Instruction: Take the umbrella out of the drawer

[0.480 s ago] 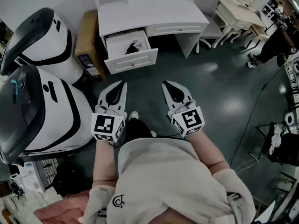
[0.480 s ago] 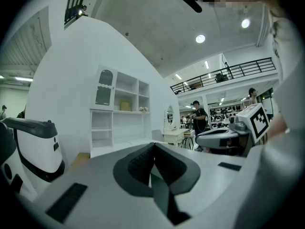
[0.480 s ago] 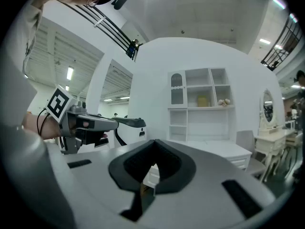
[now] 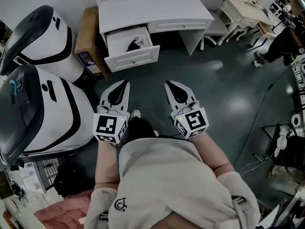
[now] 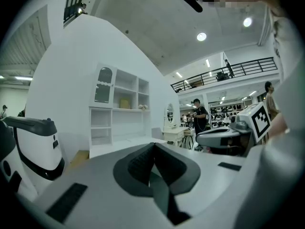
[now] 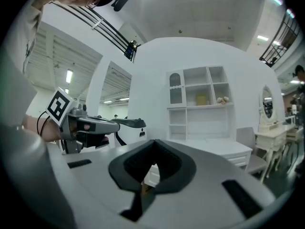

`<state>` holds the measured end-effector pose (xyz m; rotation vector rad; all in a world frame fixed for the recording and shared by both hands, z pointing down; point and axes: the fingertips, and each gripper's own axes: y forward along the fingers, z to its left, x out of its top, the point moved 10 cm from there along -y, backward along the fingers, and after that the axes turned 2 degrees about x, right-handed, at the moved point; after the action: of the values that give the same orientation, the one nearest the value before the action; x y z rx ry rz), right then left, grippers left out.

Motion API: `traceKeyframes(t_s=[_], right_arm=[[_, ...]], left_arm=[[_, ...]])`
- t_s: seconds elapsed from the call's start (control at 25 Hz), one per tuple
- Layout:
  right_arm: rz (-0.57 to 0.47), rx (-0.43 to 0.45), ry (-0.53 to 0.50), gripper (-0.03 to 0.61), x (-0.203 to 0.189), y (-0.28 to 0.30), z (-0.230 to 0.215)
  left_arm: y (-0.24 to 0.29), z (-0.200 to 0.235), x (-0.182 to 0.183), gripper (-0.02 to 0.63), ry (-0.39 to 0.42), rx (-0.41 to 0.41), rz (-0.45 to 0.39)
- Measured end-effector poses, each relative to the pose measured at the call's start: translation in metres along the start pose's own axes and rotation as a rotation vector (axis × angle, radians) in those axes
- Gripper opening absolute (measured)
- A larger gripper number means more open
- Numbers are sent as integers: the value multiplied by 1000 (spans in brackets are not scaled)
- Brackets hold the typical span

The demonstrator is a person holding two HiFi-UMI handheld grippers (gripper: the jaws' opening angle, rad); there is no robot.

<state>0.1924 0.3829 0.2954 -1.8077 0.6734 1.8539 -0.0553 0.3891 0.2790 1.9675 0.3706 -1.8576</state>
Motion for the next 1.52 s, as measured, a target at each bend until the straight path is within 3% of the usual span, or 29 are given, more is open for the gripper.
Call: traceKeyframes(t_s=[0.28, 0.68, 1.24, 1.52], right_arm=[[9, -21, 55, 6, -11, 7, -18], [46, -37, 56, 6, -21, 77, -58], [96, -119, 83, 5, -16, 273, -128], [136, -88, 97, 6, -22, 337, -161]], left_arm=[[17, 6, -7, 12, -18, 6, 33], [88, 58, -12, 12, -16, 12, 54], [248, 221, -2, 12, -7, -80, 68], [292, 267, -17, 12, -50, -122, 127]])
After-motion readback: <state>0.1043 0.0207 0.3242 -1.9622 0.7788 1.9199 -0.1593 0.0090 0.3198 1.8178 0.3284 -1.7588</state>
